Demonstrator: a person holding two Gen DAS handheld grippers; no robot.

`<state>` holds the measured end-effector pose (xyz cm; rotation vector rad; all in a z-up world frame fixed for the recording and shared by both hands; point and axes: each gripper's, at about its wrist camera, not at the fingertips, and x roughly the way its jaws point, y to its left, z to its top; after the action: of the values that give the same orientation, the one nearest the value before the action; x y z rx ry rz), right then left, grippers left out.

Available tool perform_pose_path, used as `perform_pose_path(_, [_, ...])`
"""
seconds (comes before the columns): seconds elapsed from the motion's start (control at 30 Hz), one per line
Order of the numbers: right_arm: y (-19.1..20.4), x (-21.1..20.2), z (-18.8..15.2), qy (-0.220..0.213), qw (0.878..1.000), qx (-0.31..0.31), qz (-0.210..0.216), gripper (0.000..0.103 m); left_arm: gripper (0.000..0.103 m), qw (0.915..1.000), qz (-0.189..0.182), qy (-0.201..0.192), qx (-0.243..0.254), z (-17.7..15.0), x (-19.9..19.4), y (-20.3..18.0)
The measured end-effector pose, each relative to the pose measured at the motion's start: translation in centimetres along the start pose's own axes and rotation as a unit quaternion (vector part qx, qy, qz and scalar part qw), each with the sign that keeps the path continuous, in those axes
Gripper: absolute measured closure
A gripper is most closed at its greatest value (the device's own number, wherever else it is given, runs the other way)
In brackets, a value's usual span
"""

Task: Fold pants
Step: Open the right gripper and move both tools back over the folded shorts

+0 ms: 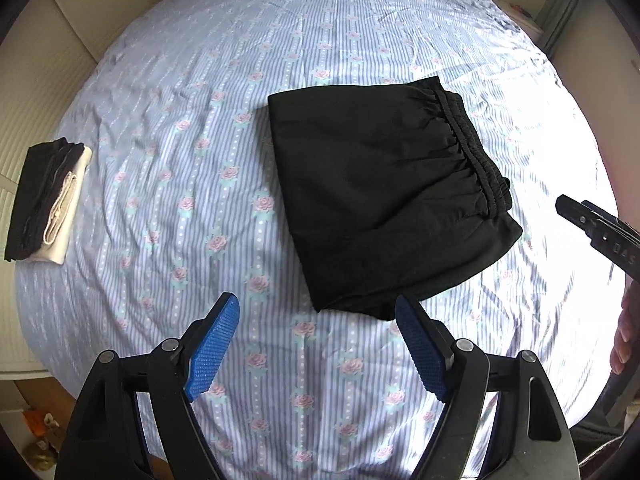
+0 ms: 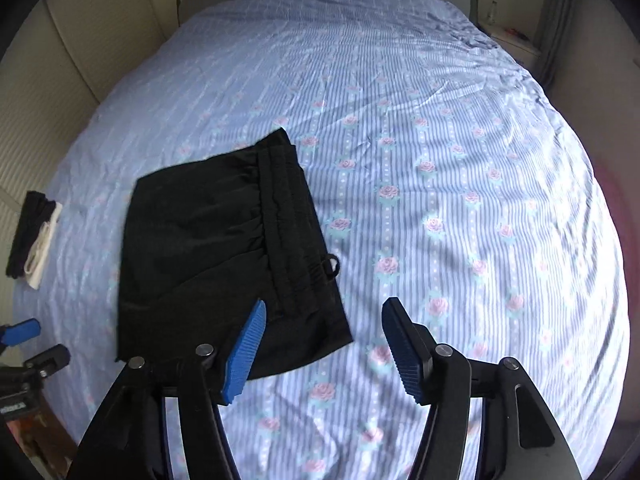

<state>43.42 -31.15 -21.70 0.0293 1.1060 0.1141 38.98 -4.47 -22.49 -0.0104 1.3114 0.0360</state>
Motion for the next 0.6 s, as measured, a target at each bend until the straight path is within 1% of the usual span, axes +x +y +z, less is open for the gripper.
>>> perform_pose_path(0.1, [1.8,-3.5,-2.3,-0.023,0.999,0.012,0.033,0.038,0.023,0.9997,0.004,-0.022,-0.005,-2.1,-2.5,1.8])
perform_pose_path(0.17, [3.3,-5.2,-4.0,-0.036,0.998,0.016,0.051,0.038,0.022,0.9993,0.003,-0.036,-0.008,-3.5,-3.9,3.0])
perform_pose_path(0.27, [5.6,-6.5,-6.1,-0.042,0.997,0.029,0.063,0.038,0.022,0.9988,0.005,-0.047,-0.012,-4.8,-5.3,4.8])
perform_pose_path(0.37, [7.9,-7.5,-8.2,-0.037,0.995,0.056,0.070,0.038,0.022,0.9986,-0.014,-0.051,-0.011,-5.5,-6.2,7.0])
perform_pose_path(0.5, [11.0,-8.2,-10.4,-0.041,0.992,0.100,0.070,0.038,0.022,0.9975,-0.030,-0.058,0.026,-5.4,-6.4,10.2])
perform_pose_path(0.6, [13.7,-8.5,-11.9,-0.053,0.983,0.162,0.069,0.038,0.022,0.9944,-0.052,-0.064,0.065,-4.2,-6.0,12.9])
